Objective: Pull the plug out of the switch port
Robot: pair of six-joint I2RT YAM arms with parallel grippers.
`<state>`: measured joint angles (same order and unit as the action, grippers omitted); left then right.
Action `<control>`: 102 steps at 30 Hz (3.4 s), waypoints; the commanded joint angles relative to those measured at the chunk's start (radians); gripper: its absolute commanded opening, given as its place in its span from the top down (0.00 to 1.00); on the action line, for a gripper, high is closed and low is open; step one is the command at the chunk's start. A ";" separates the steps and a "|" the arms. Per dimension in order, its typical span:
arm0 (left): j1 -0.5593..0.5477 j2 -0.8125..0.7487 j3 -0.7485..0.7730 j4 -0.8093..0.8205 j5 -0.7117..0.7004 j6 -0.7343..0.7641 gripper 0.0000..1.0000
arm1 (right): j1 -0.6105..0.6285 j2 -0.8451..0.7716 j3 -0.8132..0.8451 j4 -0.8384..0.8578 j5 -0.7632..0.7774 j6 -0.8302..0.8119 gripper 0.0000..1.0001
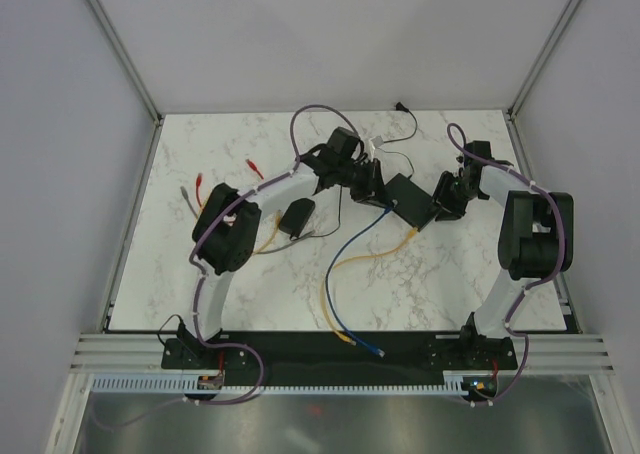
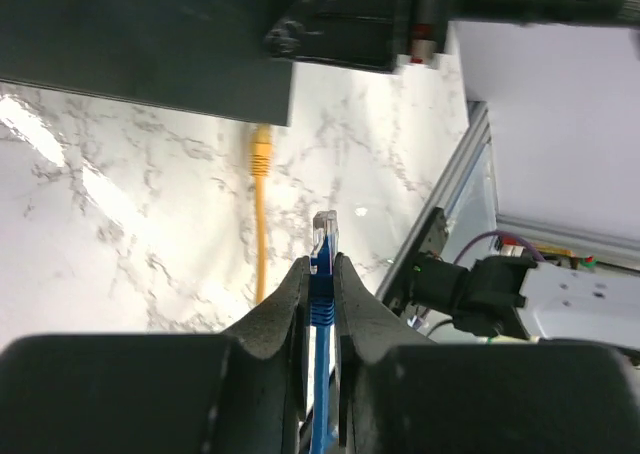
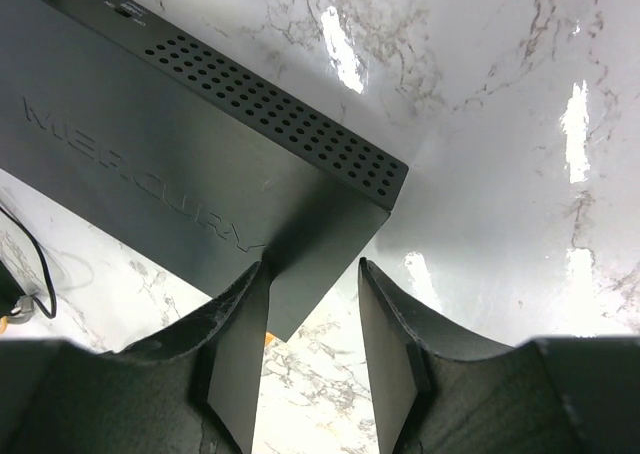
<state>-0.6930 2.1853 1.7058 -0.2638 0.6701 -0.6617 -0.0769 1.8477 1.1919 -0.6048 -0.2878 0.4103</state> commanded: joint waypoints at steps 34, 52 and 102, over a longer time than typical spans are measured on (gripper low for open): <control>0.800 -0.630 -0.351 -0.282 -0.286 0.270 0.98 | 0.111 -0.018 -0.054 0.004 0.151 -0.079 0.38; 0.914 -0.253 -0.163 -0.190 -0.342 0.310 0.98 | 0.118 -0.074 -0.098 -0.019 0.160 -0.094 0.37; 0.023 -0.073 -0.111 0.258 0.221 -0.024 0.44 | 0.083 -0.050 0.089 -0.079 0.107 -0.079 0.38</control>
<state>-0.6342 2.0869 1.5063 -0.0925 0.7921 -0.6548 0.0063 1.7729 1.2392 -0.6777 -0.1631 0.3340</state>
